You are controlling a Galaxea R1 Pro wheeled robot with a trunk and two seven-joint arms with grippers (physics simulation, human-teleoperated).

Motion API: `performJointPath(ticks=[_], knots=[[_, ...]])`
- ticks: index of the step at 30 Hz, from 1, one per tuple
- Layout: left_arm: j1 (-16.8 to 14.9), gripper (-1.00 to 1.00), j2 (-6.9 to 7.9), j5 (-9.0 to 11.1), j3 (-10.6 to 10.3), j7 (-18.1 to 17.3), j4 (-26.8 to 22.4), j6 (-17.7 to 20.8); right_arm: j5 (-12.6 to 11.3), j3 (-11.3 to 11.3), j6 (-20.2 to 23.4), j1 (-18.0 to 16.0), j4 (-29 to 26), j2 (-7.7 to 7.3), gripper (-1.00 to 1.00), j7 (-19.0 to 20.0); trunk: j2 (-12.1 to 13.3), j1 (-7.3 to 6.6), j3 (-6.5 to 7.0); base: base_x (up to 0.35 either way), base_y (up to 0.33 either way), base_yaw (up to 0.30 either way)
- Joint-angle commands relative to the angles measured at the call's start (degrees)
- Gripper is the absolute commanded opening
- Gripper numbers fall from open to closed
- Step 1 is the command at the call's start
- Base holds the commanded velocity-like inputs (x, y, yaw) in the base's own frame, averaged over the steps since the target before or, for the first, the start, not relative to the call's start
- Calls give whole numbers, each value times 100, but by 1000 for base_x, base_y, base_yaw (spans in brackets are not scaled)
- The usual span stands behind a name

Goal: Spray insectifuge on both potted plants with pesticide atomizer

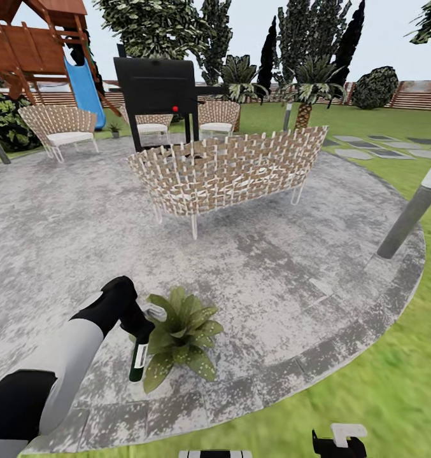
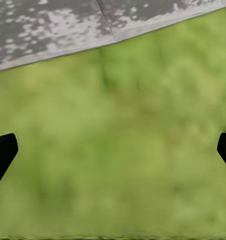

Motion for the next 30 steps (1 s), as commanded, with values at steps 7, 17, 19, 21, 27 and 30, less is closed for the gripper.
performJointPath(ticks=[7, 17, 19, 21, 27, 30], knots=[[5, -100, -4, -34, -25, -57, -11, 43, -58, 51, -19, -3, 5, -1, 100, -12, -2, -2, -5, -91, 251, -93], [63, -100, 0, -34, -33, -57, -11, 35, -58, 51, -19, -3, 5, -1, 100, -12, -2, -2, -5, -81, 284, -227], [61, -100, 1, -35, -34, -57, -11, 34, -58, 51, -19, -3, 5, -1, 100, -12, -2, -2, -5, -227, 239, -36], [64, -100, 2, -35, -34, -57, -6, 34, -58, 51, -19, -3, 5, -1, 100, -12, -2, -2, -5, -216, 244, -12], [75, -100, -2, -41, -44, -57, 0, 26, -58, 51, -19, -3, 5, -1, 100, -12, -2, -2, -5, -49, 288, -79], [83, -100, -19, -44, -50, -57, 35, 25, -58, 51, -19, -3, 3, -1, 100, -12, -2, -2, -5, -2, 283, -259]])
